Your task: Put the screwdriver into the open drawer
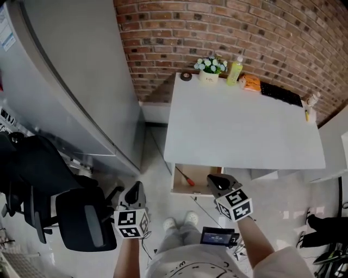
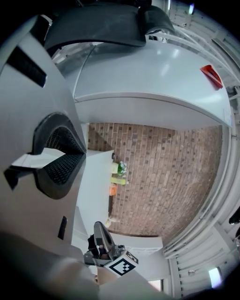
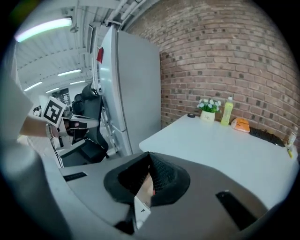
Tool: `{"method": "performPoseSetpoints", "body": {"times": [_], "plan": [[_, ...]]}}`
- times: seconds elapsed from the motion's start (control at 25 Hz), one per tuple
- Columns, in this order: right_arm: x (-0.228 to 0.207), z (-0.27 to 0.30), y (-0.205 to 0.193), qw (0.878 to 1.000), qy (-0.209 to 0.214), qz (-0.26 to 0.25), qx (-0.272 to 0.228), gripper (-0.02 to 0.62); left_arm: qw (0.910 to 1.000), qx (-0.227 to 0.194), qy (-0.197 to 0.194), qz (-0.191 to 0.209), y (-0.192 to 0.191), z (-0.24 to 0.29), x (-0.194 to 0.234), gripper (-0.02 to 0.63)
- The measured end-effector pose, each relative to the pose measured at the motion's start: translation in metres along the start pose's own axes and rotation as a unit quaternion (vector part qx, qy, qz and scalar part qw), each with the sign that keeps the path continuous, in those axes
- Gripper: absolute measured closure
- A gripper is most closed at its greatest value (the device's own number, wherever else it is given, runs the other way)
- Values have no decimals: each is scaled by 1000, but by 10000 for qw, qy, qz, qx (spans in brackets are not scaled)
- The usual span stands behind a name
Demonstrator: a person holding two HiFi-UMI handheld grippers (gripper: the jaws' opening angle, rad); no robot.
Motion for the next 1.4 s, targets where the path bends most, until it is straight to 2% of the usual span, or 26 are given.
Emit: {"method": "performPoseSetpoints", "body": {"times": [0.16,0.32,0.84,1.16,1.4], "plan": [[3,-27,25,9984,-281,-47,-498,577,9991,-288,-149,284,27,-7,-8,594],[7,-46,44,9944,-501,-333,-868,577,9970,-569,-245,467,49,-14,-15,594],[6,-98,102,9718,-1072,-722,-1974,577,9872,-1390,-239,746,101,-41,-20,594],[6,-106,112,9630,-1180,-687,-2324,577,9816,-1694,-248,841,119,-47,-24,594],[2,-112,113,9597,-1287,-692,-2401,578,9794,-1802,-265,875,125,-47,-27,594]]}}
Point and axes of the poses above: the fingertips, and each gripper's own axes: z forward along the fingers, x to its left, y out of its top, the point moved 7 cm from there along -z, backward along the fingers, and after that the axes turned 4 degrees about -z, right-handed, at the moved point
